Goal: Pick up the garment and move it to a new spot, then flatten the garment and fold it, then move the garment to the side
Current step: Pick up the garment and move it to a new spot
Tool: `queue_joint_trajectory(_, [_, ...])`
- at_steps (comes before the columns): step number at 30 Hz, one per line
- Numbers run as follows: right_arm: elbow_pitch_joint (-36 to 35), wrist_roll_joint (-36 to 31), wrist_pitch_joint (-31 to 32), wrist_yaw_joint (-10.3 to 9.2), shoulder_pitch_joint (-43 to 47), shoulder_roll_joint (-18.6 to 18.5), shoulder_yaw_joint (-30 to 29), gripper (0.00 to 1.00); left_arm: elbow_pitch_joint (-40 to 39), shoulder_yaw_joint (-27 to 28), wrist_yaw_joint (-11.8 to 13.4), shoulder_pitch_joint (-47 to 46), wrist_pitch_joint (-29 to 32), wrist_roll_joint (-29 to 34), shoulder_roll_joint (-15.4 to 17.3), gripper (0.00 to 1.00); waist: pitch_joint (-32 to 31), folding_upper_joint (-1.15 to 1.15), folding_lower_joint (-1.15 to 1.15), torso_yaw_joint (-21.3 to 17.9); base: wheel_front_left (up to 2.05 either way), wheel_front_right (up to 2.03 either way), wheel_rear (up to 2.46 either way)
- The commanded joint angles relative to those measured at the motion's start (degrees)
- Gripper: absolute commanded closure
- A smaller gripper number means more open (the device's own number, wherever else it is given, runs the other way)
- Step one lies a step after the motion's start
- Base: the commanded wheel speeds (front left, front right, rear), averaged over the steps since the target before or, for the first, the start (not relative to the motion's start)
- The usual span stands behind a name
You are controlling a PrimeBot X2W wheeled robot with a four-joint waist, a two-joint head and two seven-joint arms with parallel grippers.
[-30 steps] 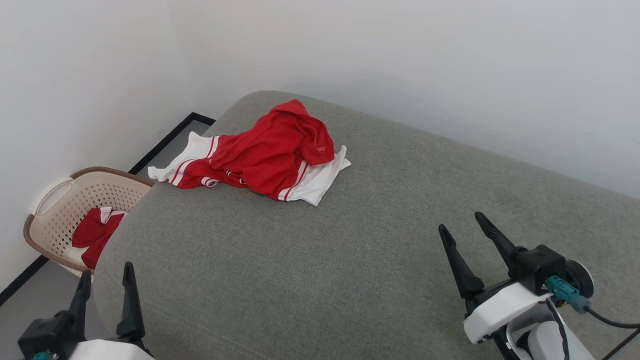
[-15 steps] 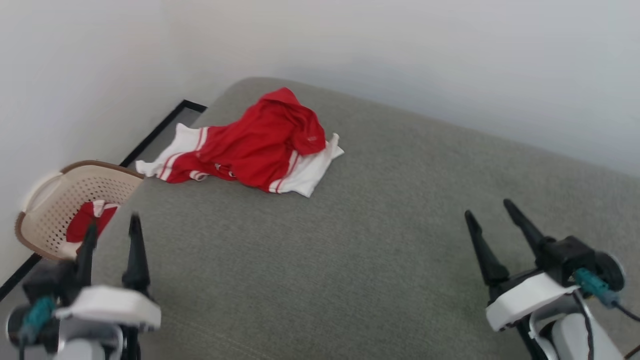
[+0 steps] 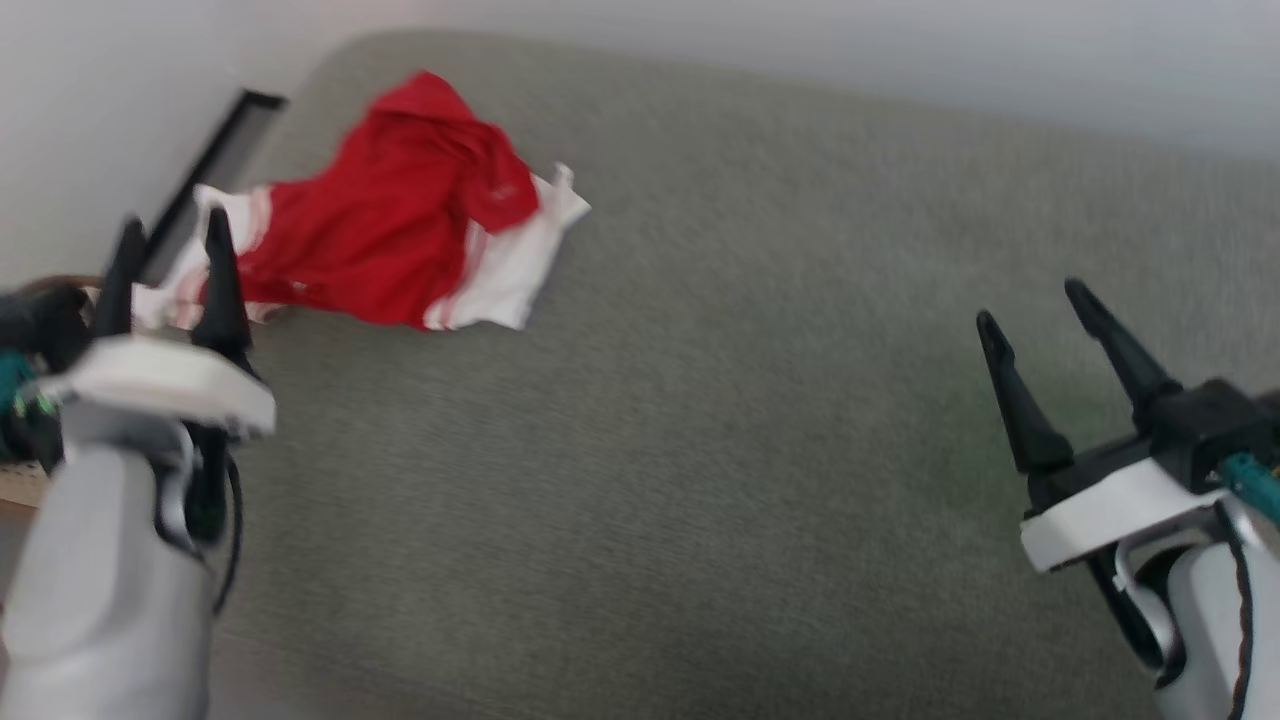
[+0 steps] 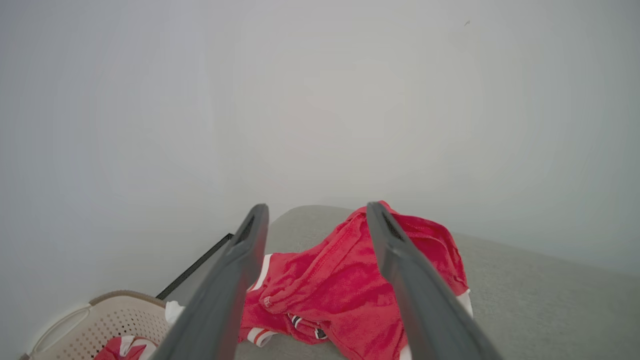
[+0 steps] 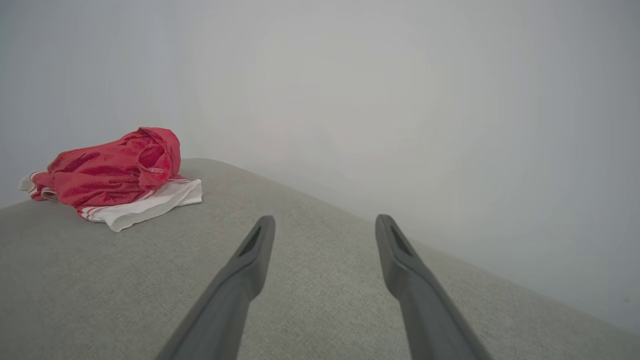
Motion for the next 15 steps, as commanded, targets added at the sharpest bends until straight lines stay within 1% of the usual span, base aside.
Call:
queue_joint_trajectory(1, [-0.57, -0.31, 0.24, -0.02, -1.12, -0.45, 0.23, 0.00, 1.00, 0.13, -0.40, -1.77, -0.36, -0.11, 0.45, 0.00, 4.76, 0.00, 0.00, -3.21, 0.00, 0.00, 0.00])
queue_joint_trajectory(5, [-3.14, -0.72, 0.83, -0.01, -2.81, -1.54, 0.82, 0.00, 7.98, -0.06, -1.34, -9.00, 0.18, -1.35, 1.23, 0.00, 9.16, 0.00, 0.00, -5.31, 0.00, 0.00, 0.00])
queue_joint_trajectory(10, [-6.38, -1.17, 1.32, -0.01, -4.88, -2.27, 0.95, 0.00, 16.70, -1.28, -2.36, -17.24, 2.44, -2.09, 2.91, 0.00, 13.85, 0.00, 0.00, -7.54, 0.00, 0.00, 0.00])
queue_joint_trajectory(15, [-9.31, -1.01, 1.99, -0.01, -6.75, -3.24, 1.27, 0.00, 25.81, -2.27, -2.63, -24.12, 8.95, -2.89, 4.65, 0.00, 17.38, 0.00, 0.00, -9.41, 0.00, 0.00, 0.00])
